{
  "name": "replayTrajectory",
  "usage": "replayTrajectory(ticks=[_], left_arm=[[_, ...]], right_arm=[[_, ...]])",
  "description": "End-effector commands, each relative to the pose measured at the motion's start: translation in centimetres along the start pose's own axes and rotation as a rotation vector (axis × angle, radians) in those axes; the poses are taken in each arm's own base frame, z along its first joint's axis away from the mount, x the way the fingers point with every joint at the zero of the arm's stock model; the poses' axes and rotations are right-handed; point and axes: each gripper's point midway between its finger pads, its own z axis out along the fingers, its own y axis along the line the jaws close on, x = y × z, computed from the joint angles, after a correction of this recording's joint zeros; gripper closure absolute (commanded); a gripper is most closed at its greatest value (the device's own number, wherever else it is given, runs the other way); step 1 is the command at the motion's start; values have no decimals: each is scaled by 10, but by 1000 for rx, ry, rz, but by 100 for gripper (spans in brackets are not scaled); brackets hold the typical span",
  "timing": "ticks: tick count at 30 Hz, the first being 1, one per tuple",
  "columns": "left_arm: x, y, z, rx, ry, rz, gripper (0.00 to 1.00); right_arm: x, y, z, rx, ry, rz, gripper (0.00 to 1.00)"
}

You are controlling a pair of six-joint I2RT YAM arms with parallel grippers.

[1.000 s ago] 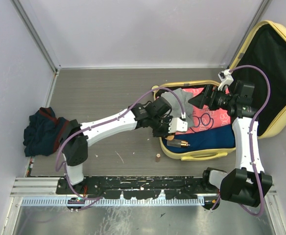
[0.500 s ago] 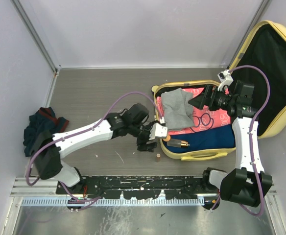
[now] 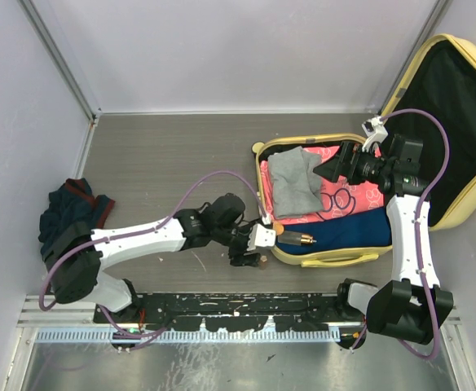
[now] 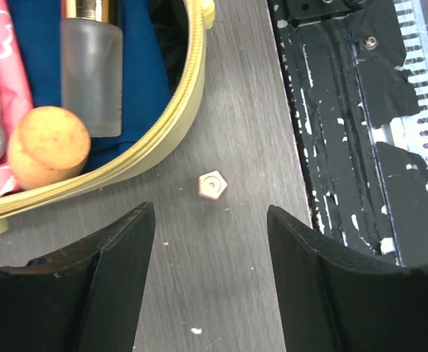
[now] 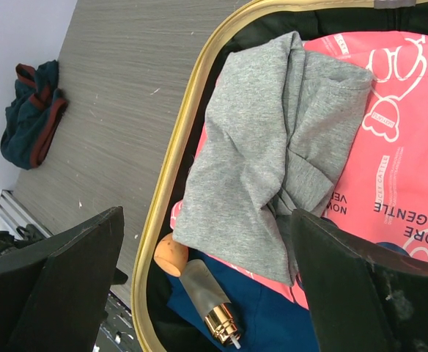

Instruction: Pack the luggage

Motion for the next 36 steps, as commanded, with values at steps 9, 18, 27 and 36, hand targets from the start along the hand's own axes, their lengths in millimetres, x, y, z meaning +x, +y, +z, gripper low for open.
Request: replayTrajectory(ticks=[9,18,27,36], left_arm=[[-3,-4,35,-5,-54,2,45],[7,0,42,-34,-22,-6,71],[-72,-15,-13,-9,-147,-98,93],[-128,21,-24,-96,-123,-149,94]], right_arm=[[-18,4,-3,-5,-31,-52,1],[-18,3,-4,1,-29,-54,1],[-35,29,-17,-61,-74,-142,1],[-61,38,-30,-19,-110,-238,1]])
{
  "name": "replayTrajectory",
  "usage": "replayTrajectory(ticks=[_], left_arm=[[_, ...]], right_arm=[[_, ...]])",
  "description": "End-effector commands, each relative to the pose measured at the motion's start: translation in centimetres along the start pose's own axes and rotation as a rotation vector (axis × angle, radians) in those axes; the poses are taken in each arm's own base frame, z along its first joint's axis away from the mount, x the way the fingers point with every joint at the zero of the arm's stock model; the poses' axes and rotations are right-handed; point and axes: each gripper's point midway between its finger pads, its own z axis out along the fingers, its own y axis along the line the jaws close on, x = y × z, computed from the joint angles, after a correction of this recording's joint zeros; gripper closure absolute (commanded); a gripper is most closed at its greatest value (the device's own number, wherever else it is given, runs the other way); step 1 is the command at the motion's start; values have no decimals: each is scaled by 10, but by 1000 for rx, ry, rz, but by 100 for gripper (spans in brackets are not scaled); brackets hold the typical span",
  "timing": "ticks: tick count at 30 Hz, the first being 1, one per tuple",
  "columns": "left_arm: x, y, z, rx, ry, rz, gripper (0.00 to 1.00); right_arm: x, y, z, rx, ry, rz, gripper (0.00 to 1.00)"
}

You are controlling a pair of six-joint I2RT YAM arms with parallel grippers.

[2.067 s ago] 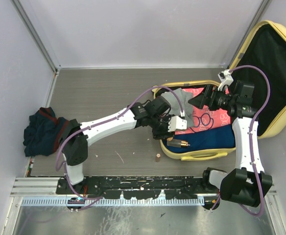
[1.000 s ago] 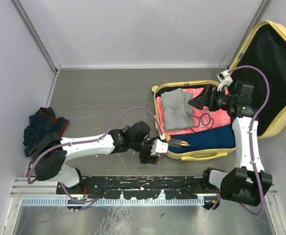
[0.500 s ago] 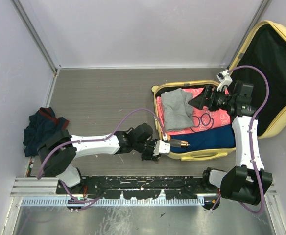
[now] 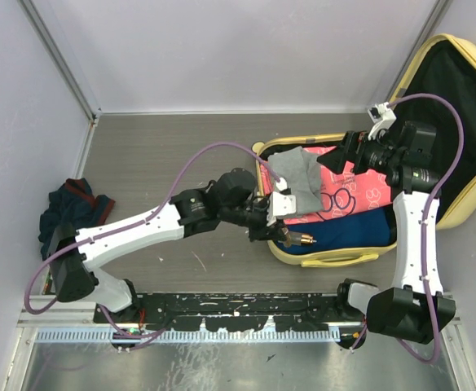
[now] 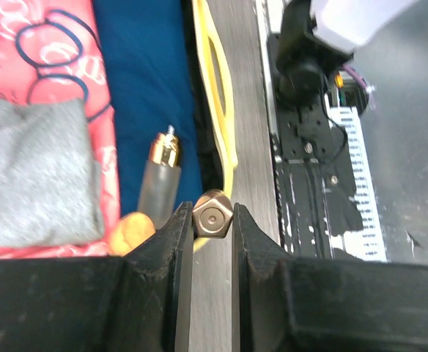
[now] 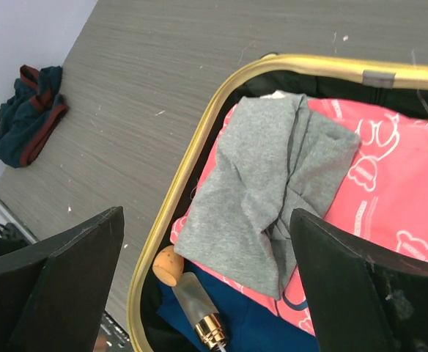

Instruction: Pack the luggage

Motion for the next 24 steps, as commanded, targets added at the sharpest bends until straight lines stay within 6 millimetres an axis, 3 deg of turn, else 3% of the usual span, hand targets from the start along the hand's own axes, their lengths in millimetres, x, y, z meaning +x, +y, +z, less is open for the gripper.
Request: replayTrajectory(ticks=[1,10,17,19,21,24], left_arm=[[-10,13,4,-40,61,-36,94],[18,64,22,-217,228,25,92],[32,81,52,-249,299,63,91],[34,85,60,-256,311,64,85],[32,85,67,-239,305,48,69],[11,75,72,-186,237,12,50]], right_arm=[[-30,12,-13,15,-62,-114,2],[-56,4,-24,130,-92,-184,3],[-91,-9,-42,288,-138,-292,2],[-105,-12,-48,333,-162,-318,2],[-121,-15,-57,392,-195,-348,2],[-147,-14,-72,460,-254,-411,2]])
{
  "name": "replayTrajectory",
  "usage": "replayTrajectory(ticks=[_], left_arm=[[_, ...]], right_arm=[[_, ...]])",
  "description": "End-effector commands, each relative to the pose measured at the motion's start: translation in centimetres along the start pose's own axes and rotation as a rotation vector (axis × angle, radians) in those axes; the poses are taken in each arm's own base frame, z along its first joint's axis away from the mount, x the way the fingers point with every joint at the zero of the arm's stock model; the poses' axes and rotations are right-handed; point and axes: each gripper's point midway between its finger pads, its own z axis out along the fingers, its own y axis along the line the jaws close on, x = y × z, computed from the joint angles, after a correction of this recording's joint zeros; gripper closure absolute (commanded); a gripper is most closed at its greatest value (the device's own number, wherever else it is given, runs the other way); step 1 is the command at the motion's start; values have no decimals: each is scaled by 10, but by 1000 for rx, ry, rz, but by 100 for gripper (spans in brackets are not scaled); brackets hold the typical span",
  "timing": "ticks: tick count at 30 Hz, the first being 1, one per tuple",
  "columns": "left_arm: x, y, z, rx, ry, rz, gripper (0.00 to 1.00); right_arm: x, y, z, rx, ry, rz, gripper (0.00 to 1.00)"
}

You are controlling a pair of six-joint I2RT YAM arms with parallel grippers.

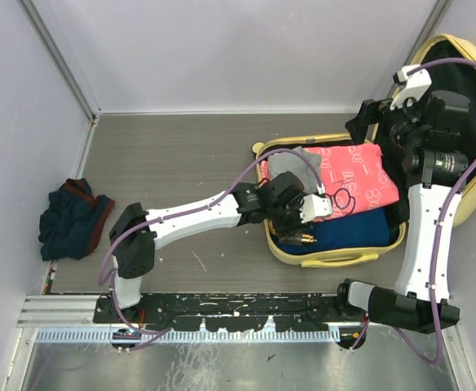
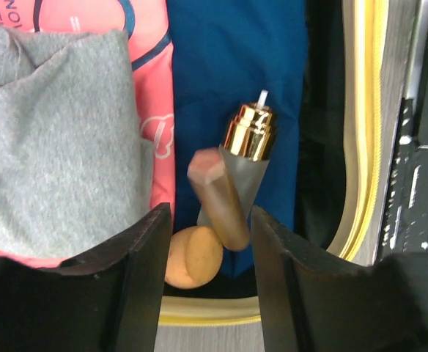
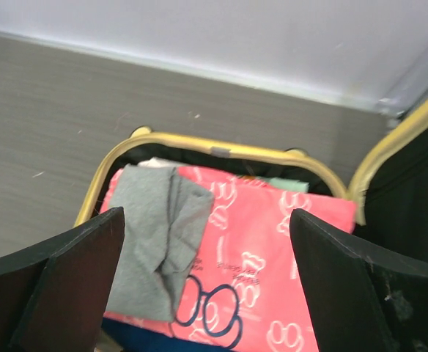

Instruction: Pack the luggage

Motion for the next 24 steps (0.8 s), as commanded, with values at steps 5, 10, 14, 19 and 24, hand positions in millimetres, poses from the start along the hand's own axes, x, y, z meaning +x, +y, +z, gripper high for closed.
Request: replayTrajectory(ticks=[5,10,14,19,24], left_arm=[[-68,-6,-45,55,-246,-4,33],[-75,5,-99,68,-341,-57,17],[-63,7,-127,55,-340,-84,13],[-46,14,-146,19,-339,-120,9],[-45,32,-150,0,-372,-171,9]], right_arm=[[-84,-44,-28,273,-164,-216,2],[-105,-78,-33,425,-132,-356,0],[-115,-105,-37,533,-54,-448,0],[-128,-140,-41,692,22,-569,0],[-145,-175,-55,905,67,-680,2]])
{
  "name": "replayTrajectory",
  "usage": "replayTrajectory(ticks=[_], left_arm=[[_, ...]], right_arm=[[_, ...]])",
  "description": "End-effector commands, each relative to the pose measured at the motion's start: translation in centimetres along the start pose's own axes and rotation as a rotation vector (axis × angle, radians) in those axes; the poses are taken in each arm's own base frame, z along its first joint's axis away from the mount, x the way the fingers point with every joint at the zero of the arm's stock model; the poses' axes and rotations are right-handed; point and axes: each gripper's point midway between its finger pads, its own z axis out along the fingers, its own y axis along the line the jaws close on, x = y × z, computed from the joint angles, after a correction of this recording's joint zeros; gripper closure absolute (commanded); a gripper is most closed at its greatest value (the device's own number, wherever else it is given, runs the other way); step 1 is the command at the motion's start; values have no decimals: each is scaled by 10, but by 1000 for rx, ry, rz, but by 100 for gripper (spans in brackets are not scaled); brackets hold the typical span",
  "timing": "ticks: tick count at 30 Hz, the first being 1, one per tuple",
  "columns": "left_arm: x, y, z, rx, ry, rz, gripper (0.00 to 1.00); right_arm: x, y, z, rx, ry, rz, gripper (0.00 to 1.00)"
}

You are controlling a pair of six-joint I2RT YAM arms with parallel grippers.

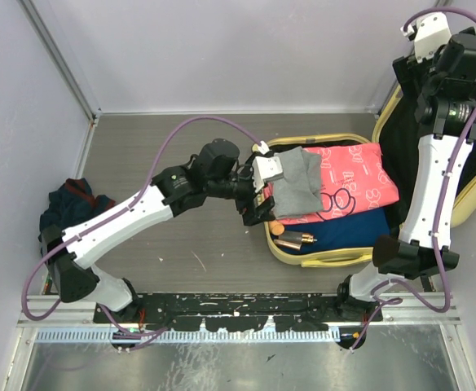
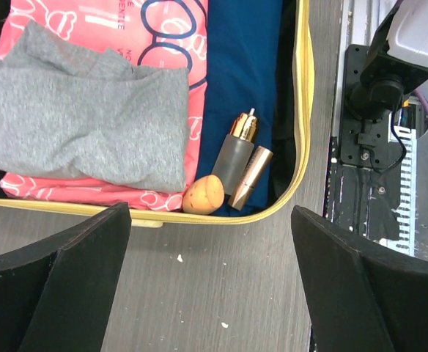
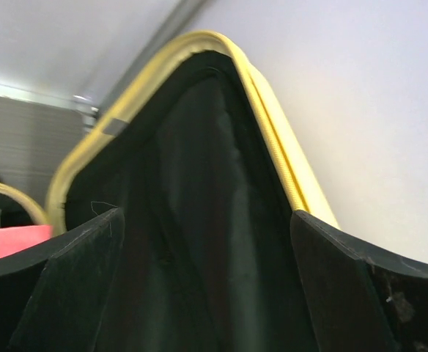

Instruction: Pack the luggage

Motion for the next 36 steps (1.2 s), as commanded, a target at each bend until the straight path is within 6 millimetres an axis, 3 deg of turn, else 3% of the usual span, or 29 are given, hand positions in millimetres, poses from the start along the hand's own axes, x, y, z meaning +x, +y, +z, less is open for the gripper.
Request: replayTrajectory(ticks=[1,10,11,14,17,25,32,36], left_arm=[[-8,15,-1,1,-50,-50,9],[-18,35,3,-31,-67,-33,10],[-19,36,4,-32,-67,-33,10],[-21,38,3,-39,-72,-28,10],[-21,46,3,-81,-72,-27,10],[-24,59,-1,-129,-78,-24,10],[-25,62,0,-136,-81,-29,11],[-25,64,-1,-142,-83,-33,11]], right_arm=[[-12,-59,-9,261,19,-133,2],[2,-75,11,370,109,-247,9],[4,-75,14,367,115,-255,12],[9,-74,21,371,126,-279,36],[11,-74,25,370,138,-285,49],[14,-82,34,410,163,-308,55],[13,-87,38,440,168,-323,68],[11,-89,37,448,155,-313,83]])
